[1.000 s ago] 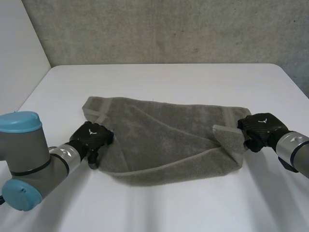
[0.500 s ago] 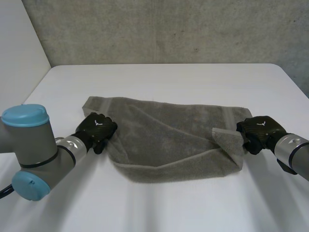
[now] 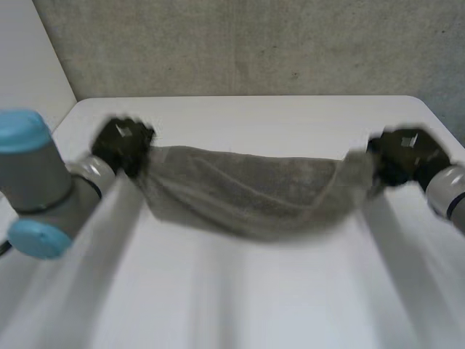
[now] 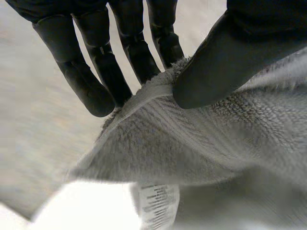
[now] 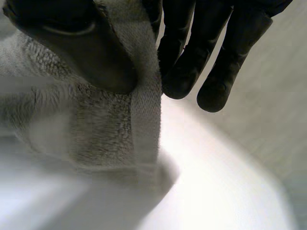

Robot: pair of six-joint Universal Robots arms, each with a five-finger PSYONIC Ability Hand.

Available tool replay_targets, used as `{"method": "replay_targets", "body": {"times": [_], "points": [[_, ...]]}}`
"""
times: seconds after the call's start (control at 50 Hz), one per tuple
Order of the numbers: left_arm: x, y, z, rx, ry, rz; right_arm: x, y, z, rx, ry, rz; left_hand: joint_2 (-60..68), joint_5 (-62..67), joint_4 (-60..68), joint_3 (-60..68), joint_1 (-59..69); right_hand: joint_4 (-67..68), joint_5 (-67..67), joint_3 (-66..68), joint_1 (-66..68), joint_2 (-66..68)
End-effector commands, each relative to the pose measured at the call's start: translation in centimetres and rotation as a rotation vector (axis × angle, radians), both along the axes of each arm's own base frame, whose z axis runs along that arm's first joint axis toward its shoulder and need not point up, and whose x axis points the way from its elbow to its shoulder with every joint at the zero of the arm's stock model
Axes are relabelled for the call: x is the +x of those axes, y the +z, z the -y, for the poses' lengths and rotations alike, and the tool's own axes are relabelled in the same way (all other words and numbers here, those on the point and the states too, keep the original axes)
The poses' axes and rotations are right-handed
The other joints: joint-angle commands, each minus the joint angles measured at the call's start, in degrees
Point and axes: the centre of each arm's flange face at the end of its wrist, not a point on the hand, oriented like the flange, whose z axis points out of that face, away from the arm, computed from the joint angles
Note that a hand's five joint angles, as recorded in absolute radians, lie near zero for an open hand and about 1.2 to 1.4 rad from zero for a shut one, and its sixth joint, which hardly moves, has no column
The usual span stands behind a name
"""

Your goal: Fold the towel.

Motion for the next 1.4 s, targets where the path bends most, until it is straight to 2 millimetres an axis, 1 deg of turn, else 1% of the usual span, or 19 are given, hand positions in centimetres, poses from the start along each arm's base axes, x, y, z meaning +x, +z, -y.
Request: {"method": "replay_targets", "body": {"times": [0.02,0.04,0.08,0.16,0.2,0.24,0.26,0.3,0.42,0.46,0.48,0.52,0.54,0.62,0.68,0.82,0.84,1.06,1.4], "points": [[3.7,11.3,0.7,-0.21,0.093,-0.371,-0.1,11.1,-0.4,-0.465,0.031,0.312,-5.8,-15.1,-6.9,-8.3,-3.0,2.2,3.0,2.3,3.0,3.1],[3.7,11.3,0.7,-0.21,0.093,-0.372,-0.1,11.1,-0.4,-0.466,0.031,0.313,-5.8,-15.1,-6.9,-8.3,-3.0,2.2,3.0,2.3,3.0,3.1],[4.6,13.9,0.1,-0.273,0.087,-0.472,-0.9,14.1,-0.6,-0.553,0.058,0.454,-5.8,-15.1,-6.9,-8.3,-3.0,2.2,3.0,2.3,3.0,3.1],[4.7,14.8,-0.7,-0.278,0.07,-0.507,-1.4,14.2,-0.4,-0.499,0.064,0.509,-5.8,-15.1,-6.9,-8.3,-3.0,2.2,3.0,2.3,3.0,3.1],[4.9,13.5,-1.7,-0.21,0.083,-0.487,-1.5,13.6,-0.5,-0.432,0.051,0.501,-5.8,-15.1,-6.9,-8.3,-3.0,2.2,3.0,2.3,3.0,3.1],[5.0,12.5,-2.3,-0.159,0.091,-0.471,-1.1,11.1,-0.9,-0.24,0.047,0.457,-5.8,-15.1,-6.9,-8.3,-3.0,2.2,3.0,2.3,3.0,3.1],[5.0,12.5,-2.3,-0.159,0.091,-0.471,-1.1,11.1,-0.9,-0.239,0.047,0.457,-5.8,-15.1,-6.9,-8.3,-3.0,2.2,3.0,2.3,3.0,3.1],[5.0,10.1,-3.6,-0.066,0.095,-0.422,-0.5,8.5,-1.7,-0.086,0.075,0.348,-5.8,-15.1,-6.9,-8.3,-3.0,2.2,3.0,2.3,3.0,3.1],[5.5,6.0,-5.6,0.039,0.08,-0.302,0.3,4.2,-3.5,0.059,0.142,0.137,-5.8,-15.1,-6.9,-8.3,-3.0,2.2,3.0,2.3,3.0,3.1],[6.6,3.0,-6.8,0.115,0.104,-0.236,0.1,1.2,-4.5,0.128,0.171,0.003,-5.8,-15.1,-6.9,-8.3,-3.0,2.2,3.0,2.3,3.0,3.1],[6.6,3.0,-6.8,0.116,0.104,-0.235,0.1,1.2,-4.5,0.128,0.171,0.002,-5.8,-15.1,-6.9,-8.3,-3.0,2.2,3.0,2.3,3.0,3.1],[6.9,0.5,-8.3,0.196,0.102,-0.198,-0.4,-1.7,-5.2,0.185,0.184,-0.121,-5.8,-15.1,-6.9,-8.3,-3.0,2.2,3.0,2.3,3.0,3.1],[6.9,0.5,-8.3,0.196,0.102,-0.198,-0.4,-1.7,-5.2,0.185,0.184,-0.122,-5.8,-15.1,-6.9,-8.3,-3.0,2.2,3.0,2.3,3.0,3.1],[6.9,-1.7,-9.8,0.281,0.085,-0.187,-1.9,-5.6,-5.5,0.281,0.204,-0.246,-5.8,-15.1,-6.9,-8.3,-3.0,2.2,3.0,2.3,3.0,3.1],[6.8,-2.3,-10.2,0.302,0.075,-0.184,-2.4,-6.5,-5.4,0.288,0.21,-0.291,-5.8,-15.1,-6.9,-8.3,-3.0,2.2,3.0,2.3,3.0,3.1],[6.5,-2.3,-10.3,0.301,0.065,-0.181,-2.3,-6.5,-5.3,0.284,0.21,-0.283,-5.8,-15.1,-6.9,-8.3,-3.0,2.2,3.0,2.3,3.0,3.1],[6.5,-2.2,-10.2,0.296,0.063,-0.181,-2.3,-6.5,-5.3,0.291,0.203,-0.265,-5.8,-15.1,-6.9,-8.3,-3.0,-14.7,-13.9,-14.7,-14.0,-13.8],[6.0,-1.4,-9.8,0.265,0.043,-0.181,-1.9,-6.4,-5.5,0.398,0.138,-0.083,-5.8,-15.1,-6.9,-8.3,-3.0,-50.2,-49.3,-50.1,-49.4,-49.3],[5.7,-1.5,-10.1,0.266,0.032,-0.179,2.2,-3.7,-6.4,0.443,0.171,0.06,-5.8,-15.1,-6.9,-8.3,-3.0,-52.6,-51.7,-52.5,-51.8,-51.7]]}}
